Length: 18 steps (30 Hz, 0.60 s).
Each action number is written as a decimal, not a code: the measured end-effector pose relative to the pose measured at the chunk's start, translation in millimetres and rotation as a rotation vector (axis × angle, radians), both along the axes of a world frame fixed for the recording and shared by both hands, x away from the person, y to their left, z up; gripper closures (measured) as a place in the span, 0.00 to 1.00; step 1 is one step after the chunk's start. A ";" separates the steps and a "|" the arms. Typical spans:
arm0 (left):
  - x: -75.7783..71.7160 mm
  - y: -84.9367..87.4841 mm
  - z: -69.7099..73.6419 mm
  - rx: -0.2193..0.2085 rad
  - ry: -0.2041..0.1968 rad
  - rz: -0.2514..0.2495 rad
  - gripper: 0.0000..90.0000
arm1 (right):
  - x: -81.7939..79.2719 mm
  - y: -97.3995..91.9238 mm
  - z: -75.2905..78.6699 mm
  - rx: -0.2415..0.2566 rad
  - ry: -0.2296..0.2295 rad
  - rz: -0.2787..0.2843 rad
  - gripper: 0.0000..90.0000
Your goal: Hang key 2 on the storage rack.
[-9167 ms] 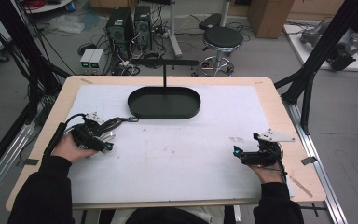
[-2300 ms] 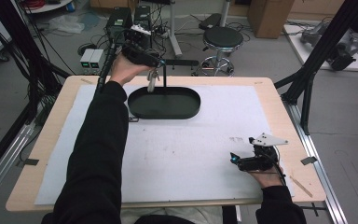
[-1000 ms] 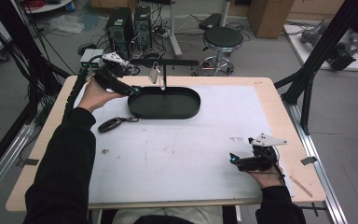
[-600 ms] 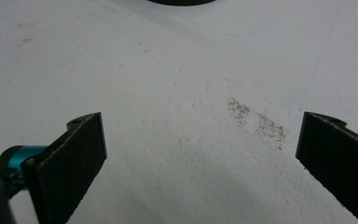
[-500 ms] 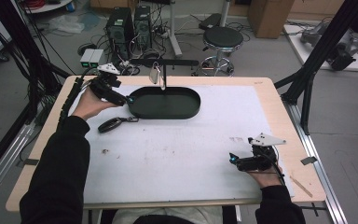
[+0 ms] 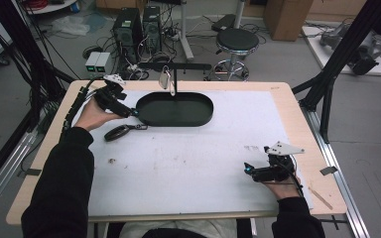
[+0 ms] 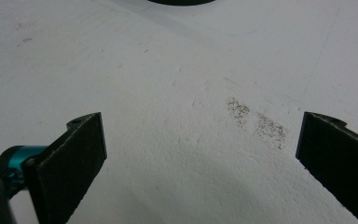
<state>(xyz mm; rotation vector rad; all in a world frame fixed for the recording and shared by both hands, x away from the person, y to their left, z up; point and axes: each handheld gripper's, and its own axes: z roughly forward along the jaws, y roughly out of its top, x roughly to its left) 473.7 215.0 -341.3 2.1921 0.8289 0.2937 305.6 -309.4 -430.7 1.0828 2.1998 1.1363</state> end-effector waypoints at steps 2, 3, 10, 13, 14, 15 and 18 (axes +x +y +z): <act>2.1 2.0 -3.3 0.017 0.017 -0.004 0.02 | 0.0 0.0 0.0 0.000 0.000 0.000 0.01; 2.8 2.6 -4.9 0.022 0.023 -0.001 0.02 | 0.0 0.0 -0.1 -0.001 0.000 0.000 0.01; 6.4 8.4 -15.9 0.036 0.046 0.006 0.02 | -0.4 -0.8 -0.4 -0.005 -0.002 -0.004 0.01; 7.0 13.1 -22.6 0.012 0.065 -0.007 0.02 | -1.1 -1.2 -0.4 -0.006 0.001 -0.008 0.01; 6.9 15.3 -27.4 0.005 0.079 -0.011 0.02 | -1.2 -1.4 -0.5 -0.008 0.000 -0.007 0.01; 6.9 15.3 -27.4 0.005 0.079 -0.011 0.02 | -1.2 -1.4 -0.5 -0.007 0.000 -0.008 0.01; 7.4 18.2 -37.5 0.028 0.099 -0.011 0.02 | -1.5 -1.5 -0.7 -0.010 0.002 -0.009 0.01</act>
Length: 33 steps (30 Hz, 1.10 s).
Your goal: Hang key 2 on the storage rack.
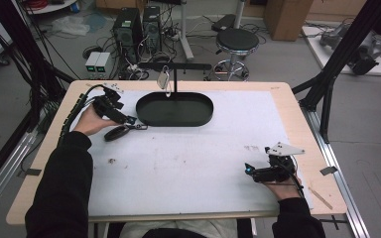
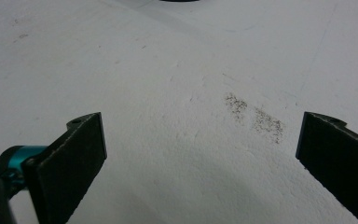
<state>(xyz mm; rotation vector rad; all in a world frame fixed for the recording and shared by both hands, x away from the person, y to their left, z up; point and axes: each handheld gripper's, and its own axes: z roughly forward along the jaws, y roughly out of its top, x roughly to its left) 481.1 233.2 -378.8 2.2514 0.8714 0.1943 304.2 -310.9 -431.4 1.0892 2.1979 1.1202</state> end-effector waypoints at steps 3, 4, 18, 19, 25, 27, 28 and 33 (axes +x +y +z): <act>0.1 -0.9 -5.4 -0.007 0.017 -0.004 0.02 | 0.0 0.0 -0.2 -0.002 -0.001 0.000 0.01; 0.1 -0.9 -5.4 -0.007 0.017 -0.004 0.02 | 0.0 0.0 -0.2 -0.002 -0.001 0.000 0.01; 8.8 -5.9 -45.1 0.098 0.175 -0.035 0.02 | -0.4 -0.1 -1.0 -0.003 0.004 -0.003 0.01; 9.0 -5.8 -47.0 0.100 0.177 -0.033 0.02 | -0.4 -0.1 -1.0 -0.003 0.004 -0.003 0.01; 8.2 -10.4 -47.2 0.126 0.151 -0.043 0.11 | -0.3 -0.5 -1.1 -0.006 0.006 -0.003 0.01; 7.4 -11.6 -45.0 0.138 0.139 -0.055 0.15 | -0.2 -0.4 -1.1 -0.007 0.006 -0.002 0.01; 7.4 -11.6 -45.0 0.138 0.139 -0.055 0.17 | -0.2 -0.4 -1.1 -0.007 0.006 -0.002 0.01; 4.8 -13.5 -42.5 0.184 0.096 -0.055 0.29 | -0.1 0.0 -1.3 -0.006 0.007 -0.003 0.01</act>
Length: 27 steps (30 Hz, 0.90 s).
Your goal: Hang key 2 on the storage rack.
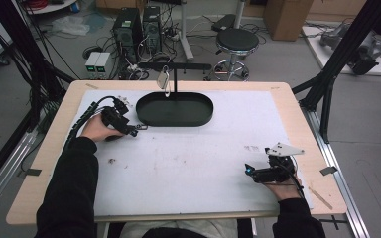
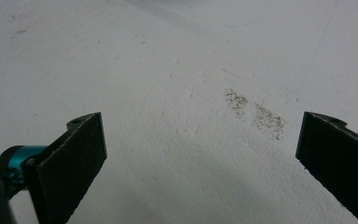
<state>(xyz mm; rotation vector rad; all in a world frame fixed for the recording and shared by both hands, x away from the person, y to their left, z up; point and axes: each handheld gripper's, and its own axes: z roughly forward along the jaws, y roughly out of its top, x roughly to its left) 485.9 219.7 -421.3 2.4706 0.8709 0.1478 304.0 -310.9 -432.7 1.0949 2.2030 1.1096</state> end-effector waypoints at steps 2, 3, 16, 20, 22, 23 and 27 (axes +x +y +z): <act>-1.1 -1.6 0.2 0.015 -0.018 -0.003 0.37 | 0.0 0.0 -0.1 -0.002 0.001 0.001 0.01; -1.4 -2.4 0.2 0.018 -0.017 -0.006 0.39 | -0.2 0.2 -0.1 0.001 0.004 0.001 0.01; -6.6 -4.7 4.2 0.041 -0.021 -0.035 0.94 | -1.0 0.0 -0.3 -0.003 0.007 0.003 0.01; -8.1 -5.8 5.8 0.053 -0.020 -0.043 0.95 | -1.1 -0.8 -0.3 -0.003 0.002 0.004 0.01; -8.5 -4.8 6.9 0.046 -0.013 -0.038 0.95 | -1.1 -0.8 -0.2 -0.003 0.002 0.004 0.01; -8.5 -4.8 6.9 0.046 -0.013 -0.038 0.95 | -1.1 -0.7 -0.1 -0.004 0.002 0.005 0.01; -11.1 -0.9 12.7 0.030 0.008 -0.015 0.96 | -1.4 -0.7 0.3 -0.002 0.001 0.003 0.01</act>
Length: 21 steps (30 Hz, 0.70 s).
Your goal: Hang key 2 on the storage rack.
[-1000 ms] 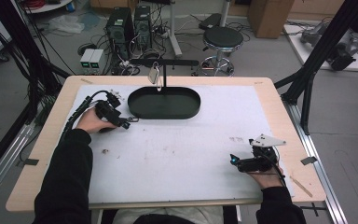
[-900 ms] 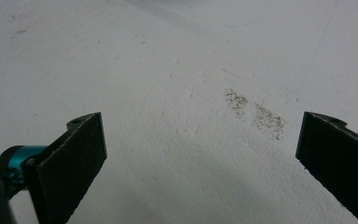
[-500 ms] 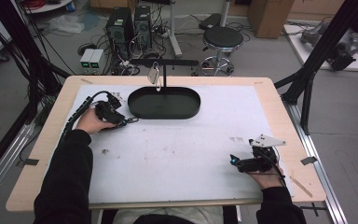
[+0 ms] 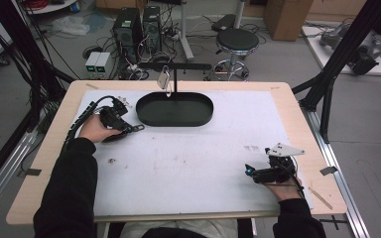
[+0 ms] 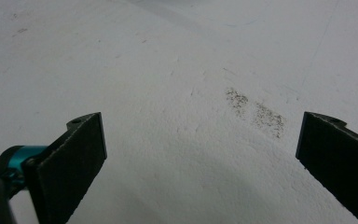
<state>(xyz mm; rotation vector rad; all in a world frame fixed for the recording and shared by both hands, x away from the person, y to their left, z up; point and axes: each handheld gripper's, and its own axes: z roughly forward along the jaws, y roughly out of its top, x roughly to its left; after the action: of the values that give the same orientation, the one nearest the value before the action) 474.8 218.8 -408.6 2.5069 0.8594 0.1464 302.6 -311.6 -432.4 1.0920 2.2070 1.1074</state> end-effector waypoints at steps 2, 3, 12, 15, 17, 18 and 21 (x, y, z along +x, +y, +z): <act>-3.5 2.8 6.6 -0.001 -0.009 0.002 0.96 | 0.0 -0.4 0.2 0.003 -0.001 0.001 0.01; -3.5 2.8 6.6 -0.001 -0.009 0.002 0.96 | 0.1 -0.6 0.3 0.003 -0.004 0.002 0.01; -12.8 9.7 27.4 0.013 -0.063 0.025 0.96 | 0.4 0.6 1.0 0.006 -0.004 0.003 0.01; -15.0 11.3 37.5 0.037 -0.084 0.023 0.96 | 1.0 1.2 0.9 0.005 -0.006 0.007 0.01; -16.8 12.0 43.8 0.052 -0.098 0.022 0.96 | 1.3 1.3 0.9 0.004 -0.008 0.009 0.01; -17.7 12.4 47.0 0.057 -0.101 0.019 0.96 | 1.3 1.4 0.9 0.005 -0.007 0.009 0.01; -20.6 13.2 55.5 0.059 -0.117 0.011 0.96 | 1.4 1.9 0.9 0.005 -0.005 0.008 0.01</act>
<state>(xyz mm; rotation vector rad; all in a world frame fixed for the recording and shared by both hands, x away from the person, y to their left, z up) 454.3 232.0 -353.1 2.5201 0.8328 0.3234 304.0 -309.7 -431.5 1.0815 2.2079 1.1183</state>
